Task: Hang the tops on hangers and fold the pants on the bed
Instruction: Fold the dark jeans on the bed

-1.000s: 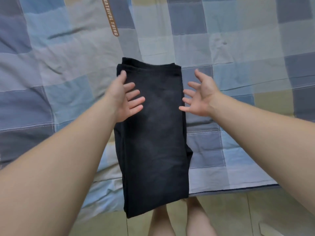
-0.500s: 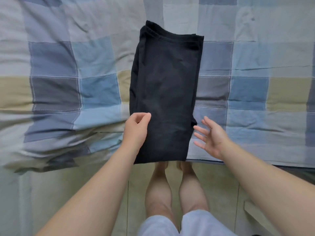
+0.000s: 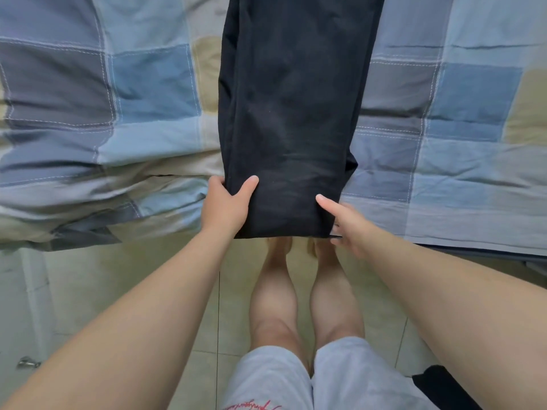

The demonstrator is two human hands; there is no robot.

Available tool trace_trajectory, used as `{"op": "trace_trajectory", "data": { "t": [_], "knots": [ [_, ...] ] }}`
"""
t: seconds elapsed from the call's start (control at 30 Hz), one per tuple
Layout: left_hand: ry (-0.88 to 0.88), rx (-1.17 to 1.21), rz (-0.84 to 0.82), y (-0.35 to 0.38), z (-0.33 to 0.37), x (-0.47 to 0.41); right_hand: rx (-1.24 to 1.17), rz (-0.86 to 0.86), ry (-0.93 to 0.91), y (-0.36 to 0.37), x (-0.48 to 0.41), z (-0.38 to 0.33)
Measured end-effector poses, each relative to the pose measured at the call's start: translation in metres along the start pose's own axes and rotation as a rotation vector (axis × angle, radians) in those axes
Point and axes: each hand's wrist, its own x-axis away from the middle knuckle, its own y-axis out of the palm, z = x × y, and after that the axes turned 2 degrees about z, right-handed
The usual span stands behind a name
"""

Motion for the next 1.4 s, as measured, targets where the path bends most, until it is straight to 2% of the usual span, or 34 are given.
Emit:
{"op": "trace_trajectory", "data": {
  "t": [0.13, 0.37, 0.6, 0.77, 0.93, 1.03, 1.17, 1.3, 1.4],
  "knots": [
    [0.028, 0.016, -0.051, -0.005, 0.003, 0.002, -0.138, -0.026, 0.014, -0.002, 0.01, -0.002],
    [-0.051, 0.04, -0.121, -0.009, 0.02, 0.041, -0.125, 0.039, -0.036, -0.031, 0.063, -0.012],
    [-0.185, -0.061, -0.299, 0.002, 0.013, 0.117, -0.083, 0.138, -0.054, -0.071, 0.139, 0.017],
    [-0.333, -0.141, -0.426, 0.013, -0.01, 0.172, -0.048, 0.224, 0.046, -0.087, 0.184, 0.065],
    [-0.456, -0.196, -0.588, -0.005, -0.012, 0.186, -0.042, 0.198, 0.138, -0.084, 0.207, 0.073],
    [-0.507, -0.068, -0.567, -0.023, 0.01, 0.169, -0.105, 0.191, 0.125, -0.081, 0.206, 0.043],
    [-0.474, 0.198, -0.457, -0.047, 0.066, 0.131, -0.308, 0.165, 0.144, -0.081, 0.196, -0.021],
    [-0.442, 0.501, -0.437, -0.057, 0.116, 0.098, -0.436, 0.159, 0.135, -0.084, 0.175, -0.087],
    [-0.39, 0.601, -0.433, -0.048, 0.144, 0.073, -0.473, 0.145, 0.114, -0.086, 0.152, -0.128]
  ]
}}
